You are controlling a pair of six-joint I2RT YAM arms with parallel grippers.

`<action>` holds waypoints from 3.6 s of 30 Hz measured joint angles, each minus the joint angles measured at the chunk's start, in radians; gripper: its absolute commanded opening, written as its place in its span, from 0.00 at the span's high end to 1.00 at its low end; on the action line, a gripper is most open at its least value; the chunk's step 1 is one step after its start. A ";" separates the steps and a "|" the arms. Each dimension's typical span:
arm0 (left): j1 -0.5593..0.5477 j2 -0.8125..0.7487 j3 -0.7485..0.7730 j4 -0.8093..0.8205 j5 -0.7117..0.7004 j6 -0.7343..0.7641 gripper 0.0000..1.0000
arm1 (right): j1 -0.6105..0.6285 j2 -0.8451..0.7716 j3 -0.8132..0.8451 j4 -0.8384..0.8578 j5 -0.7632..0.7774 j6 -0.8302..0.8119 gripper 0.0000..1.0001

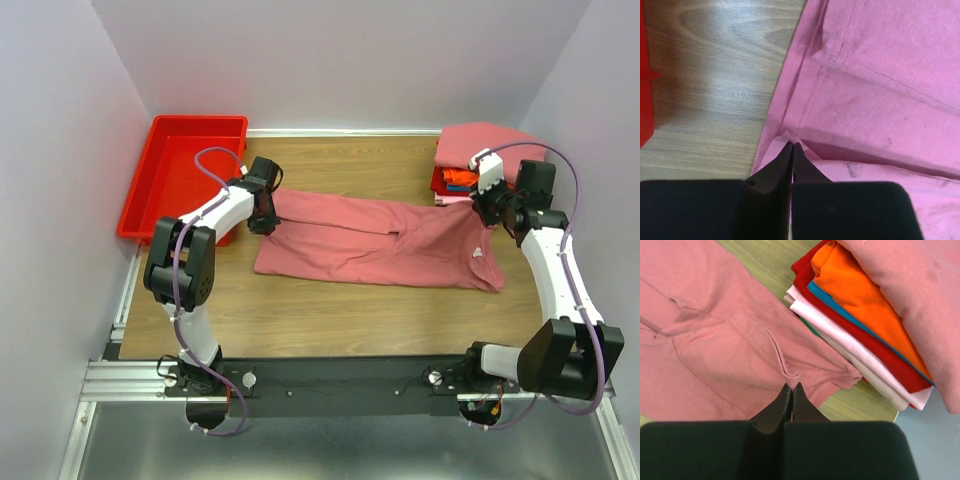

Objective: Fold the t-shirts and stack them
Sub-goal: Fold the tshirt

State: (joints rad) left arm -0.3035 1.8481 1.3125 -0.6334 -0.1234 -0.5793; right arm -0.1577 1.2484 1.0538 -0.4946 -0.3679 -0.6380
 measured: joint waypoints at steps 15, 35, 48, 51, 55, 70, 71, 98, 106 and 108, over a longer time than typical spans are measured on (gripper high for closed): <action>0.000 -0.349 -0.131 0.162 0.200 0.159 0.39 | -0.001 0.045 0.012 0.000 -0.054 -0.022 1.00; 0.000 -0.718 -0.482 0.454 0.268 0.317 0.39 | -0.001 0.258 0.260 -0.135 -0.165 -0.133 0.99; 0.000 -0.728 -0.495 0.498 0.271 0.325 0.39 | -0.001 0.305 0.260 -0.145 -0.154 -0.149 0.89; 0.000 -0.728 -0.496 0.498 0.272 0.325 0.39 | -0.001 0.327 0.260 -0.144 -0.125 -0.143 0.69; 0.000 -0.728 -0.496 0.498 0.272 0.325 0.39 | -0.001 0.363 0.260 -0.142 -0.024 -0.100 0.48; 0.000 -0.747 -0.512 0.506 0.298 0.325 0.39 | -0.014 0.142 0.050 -0.076 0.180 0.194 0.40; 0.000 -0.747 -0.513 0.507 0.302 0.325 0.39 | -0.016 0.142 0.021 -0.076 0.174 0.203 0.42; 0.000 -0.692 -0.517 0.520 0.337 0.326 0.40 | 0.314 0.671 0.327 -0.076 0.182 0.388 0.48; 0.000 -0.691 -0.517 0.520 0.337 0.326 0.40 | 0.316 0.722 0.354 -0.052 0.238 0.422 0.53; 0.000 -0.691 -0.517 0.520 0.337 0.326 0.40 | 0.316 0.732 0.354 -0.052 0.248 0.426 0.58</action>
State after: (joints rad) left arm -0.3035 1.1572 0.7952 -0.1131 0.2138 -0.2535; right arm 0.1581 1.9804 1.4082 -0.5465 -0.1196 -0.2119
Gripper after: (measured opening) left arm 0.605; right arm 0.479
